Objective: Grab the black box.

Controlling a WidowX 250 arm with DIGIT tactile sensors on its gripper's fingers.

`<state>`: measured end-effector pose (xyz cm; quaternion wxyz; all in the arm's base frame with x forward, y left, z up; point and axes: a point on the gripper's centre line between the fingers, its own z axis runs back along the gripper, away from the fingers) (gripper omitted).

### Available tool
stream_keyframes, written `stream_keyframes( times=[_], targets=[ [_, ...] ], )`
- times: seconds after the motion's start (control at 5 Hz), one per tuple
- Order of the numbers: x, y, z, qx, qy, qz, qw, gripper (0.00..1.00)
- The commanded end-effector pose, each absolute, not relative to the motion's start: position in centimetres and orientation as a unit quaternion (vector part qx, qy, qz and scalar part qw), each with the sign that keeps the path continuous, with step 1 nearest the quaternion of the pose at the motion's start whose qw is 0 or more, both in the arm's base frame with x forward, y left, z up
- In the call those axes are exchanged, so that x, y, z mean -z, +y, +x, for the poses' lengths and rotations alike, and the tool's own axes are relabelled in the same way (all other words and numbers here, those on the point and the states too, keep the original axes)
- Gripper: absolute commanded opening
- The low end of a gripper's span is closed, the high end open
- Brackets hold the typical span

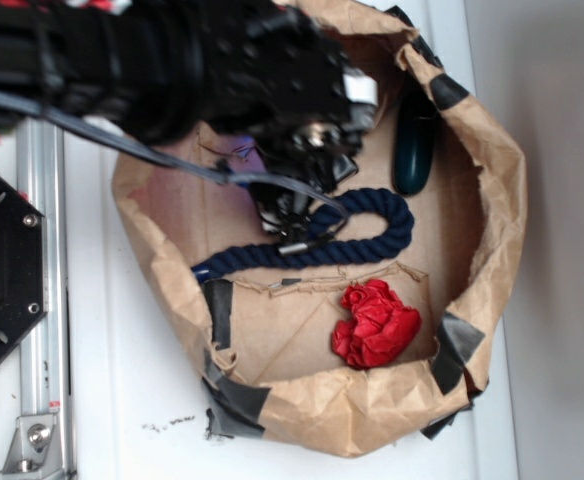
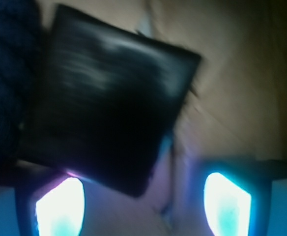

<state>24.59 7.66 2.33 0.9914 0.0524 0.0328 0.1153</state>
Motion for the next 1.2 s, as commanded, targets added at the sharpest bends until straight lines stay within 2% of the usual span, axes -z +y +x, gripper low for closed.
stream_keyframes(
  times=[0.0, 0.2, 0.6, 0.8, 1.0],
  targets=[
    [-3.5, 7.8, 25.5, -0.11, 0.026, 0.071, 0.991, 1.0],
    [-4.3, 7.9, 24.8, -0.112, 0.019, 0.066, 0.991, 1.0],
    [-8.6, 9.1, 23.5, -0.167, -0.034, 0.049, 0.984, 1.0],
    [-8.6, 9.9, 24.1, -0.2, -0.041, 0.044, 0.978, 1.0],
    [-6.0, 10.0, 25.9, -0.196, -0.03, 0.038, 0.979, 1.0]
  ],
)
